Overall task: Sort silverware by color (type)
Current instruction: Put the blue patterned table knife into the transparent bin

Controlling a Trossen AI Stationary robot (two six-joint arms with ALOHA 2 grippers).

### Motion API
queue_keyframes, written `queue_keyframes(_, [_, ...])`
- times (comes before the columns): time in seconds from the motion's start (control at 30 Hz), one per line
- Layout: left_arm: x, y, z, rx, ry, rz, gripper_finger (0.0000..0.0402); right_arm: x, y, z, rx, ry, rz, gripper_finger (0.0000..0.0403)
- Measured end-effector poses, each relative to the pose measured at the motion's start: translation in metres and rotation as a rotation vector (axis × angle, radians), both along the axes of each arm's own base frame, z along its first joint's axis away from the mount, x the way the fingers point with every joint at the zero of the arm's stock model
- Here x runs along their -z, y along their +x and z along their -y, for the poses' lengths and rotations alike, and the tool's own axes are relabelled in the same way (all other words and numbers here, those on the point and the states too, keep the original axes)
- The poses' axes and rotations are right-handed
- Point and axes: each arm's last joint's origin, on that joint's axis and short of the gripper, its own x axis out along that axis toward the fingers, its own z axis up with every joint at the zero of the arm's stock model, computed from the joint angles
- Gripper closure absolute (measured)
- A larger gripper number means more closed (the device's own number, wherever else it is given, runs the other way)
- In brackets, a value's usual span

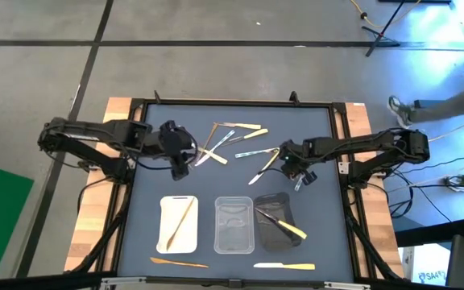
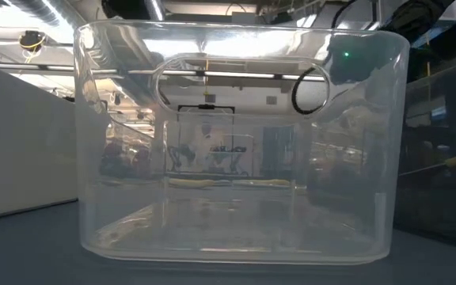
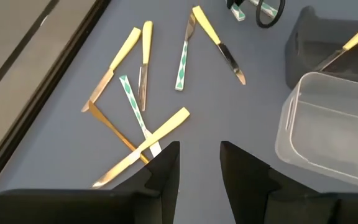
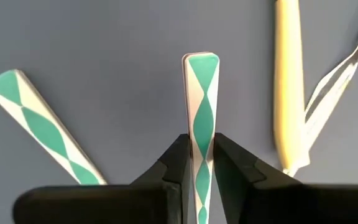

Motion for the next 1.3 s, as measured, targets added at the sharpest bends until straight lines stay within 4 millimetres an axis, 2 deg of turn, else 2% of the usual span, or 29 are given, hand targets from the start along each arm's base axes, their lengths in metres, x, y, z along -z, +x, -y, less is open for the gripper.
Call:
queue_keyframes(0.17, [-0.006,-0.012,-0.001,-0.001,0.000,0.017,0.0292,-0.007,0.005,0.001,0.000,-0.004,0.027,0.0344])
queue_keyframes(0.37, [-0.010,-0.018,-0.002,-0.005,0.002,0.037,0.0292,-0.019,0.014,0.002,0.000,-0.012,0.080,0.0344])
queue_keyframes(0.67, [-0.010,-0.017,-0.002,-0.015,0.015,0.035,0.0292,-0.033,0.023,0.004,0.000,-0.019,0.131,0.0345])
queue_keyframes(0.97, [-0.010,-0.017,-0.002,-0.015,0.016,0.035,0.0292,-0.043,0.030,0.004,0.000,-0.025,0.169,0.0387])
queue_keyframes(1.3, [-0.010,-0.017,-0.003,-0.016,0.016,0.035,0.0292,-0.047,0.036,0.005,-0.012,-0.006,0.248,0.0385])
